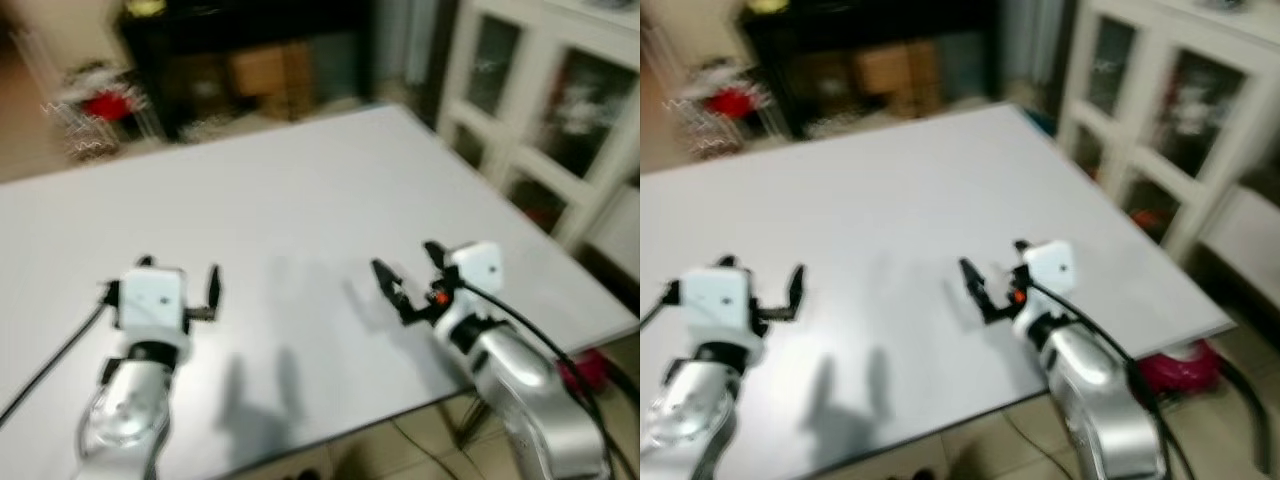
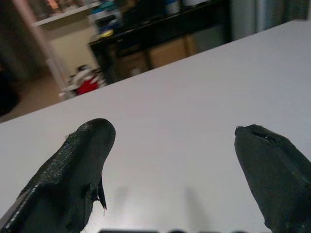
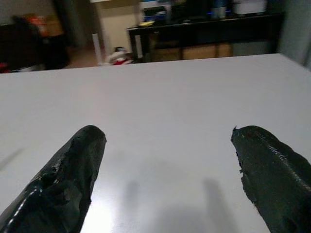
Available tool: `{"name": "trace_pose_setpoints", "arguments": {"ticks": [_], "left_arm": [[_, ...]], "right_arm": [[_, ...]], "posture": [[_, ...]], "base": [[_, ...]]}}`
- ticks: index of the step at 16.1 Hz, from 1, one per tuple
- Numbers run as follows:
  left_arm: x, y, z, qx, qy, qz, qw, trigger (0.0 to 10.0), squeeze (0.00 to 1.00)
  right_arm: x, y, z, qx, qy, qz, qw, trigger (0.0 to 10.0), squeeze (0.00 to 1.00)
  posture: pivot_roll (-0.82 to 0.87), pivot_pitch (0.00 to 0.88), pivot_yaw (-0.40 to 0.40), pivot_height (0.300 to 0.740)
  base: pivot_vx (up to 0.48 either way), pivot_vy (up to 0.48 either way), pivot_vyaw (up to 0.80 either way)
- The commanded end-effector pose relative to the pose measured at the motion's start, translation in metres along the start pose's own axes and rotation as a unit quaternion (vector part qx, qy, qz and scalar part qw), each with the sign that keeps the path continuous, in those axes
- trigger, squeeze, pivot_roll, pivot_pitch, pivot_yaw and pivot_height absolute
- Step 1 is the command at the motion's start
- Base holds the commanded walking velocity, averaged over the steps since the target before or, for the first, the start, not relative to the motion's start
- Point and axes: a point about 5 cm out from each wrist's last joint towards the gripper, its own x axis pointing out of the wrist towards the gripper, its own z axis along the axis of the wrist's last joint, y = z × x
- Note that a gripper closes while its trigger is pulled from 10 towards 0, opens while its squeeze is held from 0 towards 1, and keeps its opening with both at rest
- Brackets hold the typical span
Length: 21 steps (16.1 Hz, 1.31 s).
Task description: Setting the table
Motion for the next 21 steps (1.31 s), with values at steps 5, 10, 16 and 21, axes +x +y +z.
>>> {"name": "trace_pose_setpoints", "arguments": {"ticks": [5,10,16,21], "left_arm": [[-0.001,0.004,0.000,0.011,0.004,0.010,1.000,10.0,0.00],[-0.004,0.007,0.001,0.013,0.004,0.023,1.000,10.0,0.00],[-0.007,0.011,0.002,0.024,0.004,0.032,0.999,10.0,0.00],[-0.006,0.014,0.004,0.030,0.003,0.036,0.999,10.0,0.00]], "right_arm": [[-0.005,-0.009,-0.003,0.002,-0.005,-0.029,1.000,10.0,1.00],[-0.003,-0.004,-0.007,0.007,0.004,-0.013,1.000,10.0,1.00],[0.003,-0.001,-0.009,0.008,0.004,-0.005,1.000,10.0,1.00],[0.007,0.003,-0.009,0.009,0.000,0.000,1.000,10.0,1.00]], "posture": [[-0.11,0.000,0.106,0.740],[-0.10,0.000,0.093,0.740],[-0.07,0.000,0.074,0.740],[-0.07,0.000,0.072,0.740]], "base": [[0.000,0.202,0.80],[0.000,0.393,0.80],[0.000,0.391,0.80],[0.000,0.392,0.80]]}}
